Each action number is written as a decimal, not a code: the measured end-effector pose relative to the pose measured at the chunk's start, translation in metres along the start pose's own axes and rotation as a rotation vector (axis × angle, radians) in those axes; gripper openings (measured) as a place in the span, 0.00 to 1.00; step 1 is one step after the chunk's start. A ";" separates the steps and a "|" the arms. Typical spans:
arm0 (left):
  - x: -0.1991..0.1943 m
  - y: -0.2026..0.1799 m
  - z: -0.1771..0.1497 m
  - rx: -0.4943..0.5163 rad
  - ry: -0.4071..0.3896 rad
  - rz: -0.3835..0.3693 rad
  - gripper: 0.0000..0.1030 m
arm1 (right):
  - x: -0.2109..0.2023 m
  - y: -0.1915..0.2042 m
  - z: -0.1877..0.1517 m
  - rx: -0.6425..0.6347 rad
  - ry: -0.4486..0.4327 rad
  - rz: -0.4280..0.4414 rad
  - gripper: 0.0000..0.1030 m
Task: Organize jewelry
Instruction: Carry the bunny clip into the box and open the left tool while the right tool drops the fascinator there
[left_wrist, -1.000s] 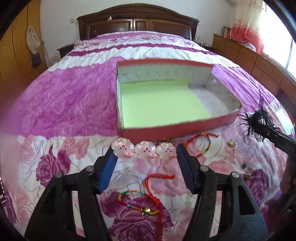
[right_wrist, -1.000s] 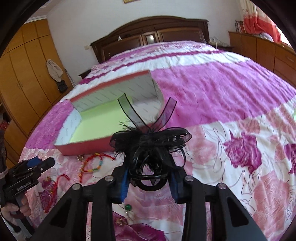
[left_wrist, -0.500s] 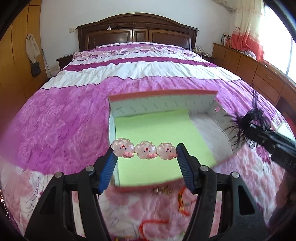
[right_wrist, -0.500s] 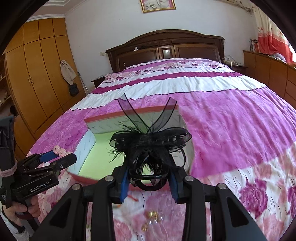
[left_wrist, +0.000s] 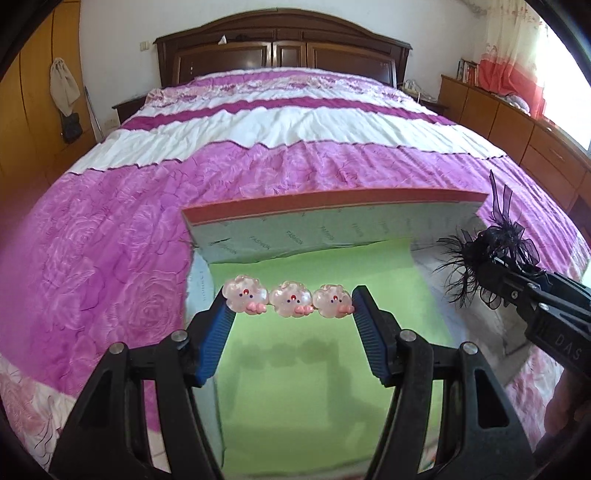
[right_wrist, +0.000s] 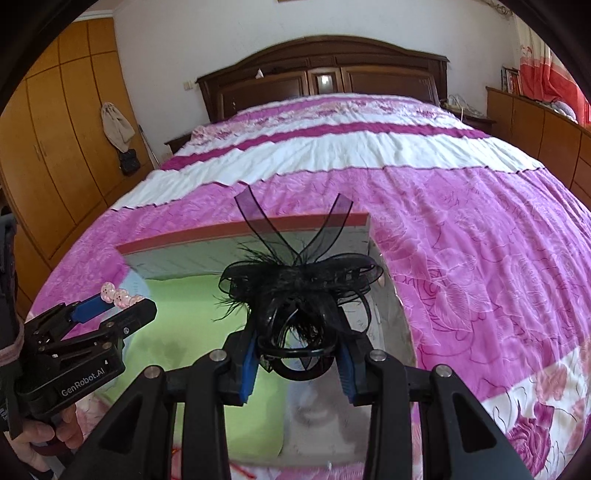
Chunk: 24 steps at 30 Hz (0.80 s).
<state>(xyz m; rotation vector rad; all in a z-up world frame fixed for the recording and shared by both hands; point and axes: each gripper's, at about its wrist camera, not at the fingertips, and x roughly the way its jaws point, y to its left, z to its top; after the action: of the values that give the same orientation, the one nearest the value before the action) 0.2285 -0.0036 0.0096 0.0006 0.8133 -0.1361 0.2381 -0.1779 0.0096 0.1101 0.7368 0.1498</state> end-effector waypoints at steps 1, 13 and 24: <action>0.004 0.000 0.000 0.004 0.010 0.000 0.55 | 0.005 -0.001 0.001 0.003 0.011 -0.006 0.37; 0.048 -0.005 -0.002 0.125 0.152 0.068 0.55 | 0.058 0.001 0.000 -0.026 0.153 -0.079 0.37; 0.047 -0.008 -0.002 0.134 0.168 0.065 0.57 | 0.066 0.001 0.002 -0.008 0.211 -0.084 0.47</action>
<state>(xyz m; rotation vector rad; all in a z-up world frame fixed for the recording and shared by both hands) 0.2581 -0.0167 -0.0247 0.1663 0.9698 -0.1305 0.2876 -0.1651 -0.0318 0.0565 0.9493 0.0846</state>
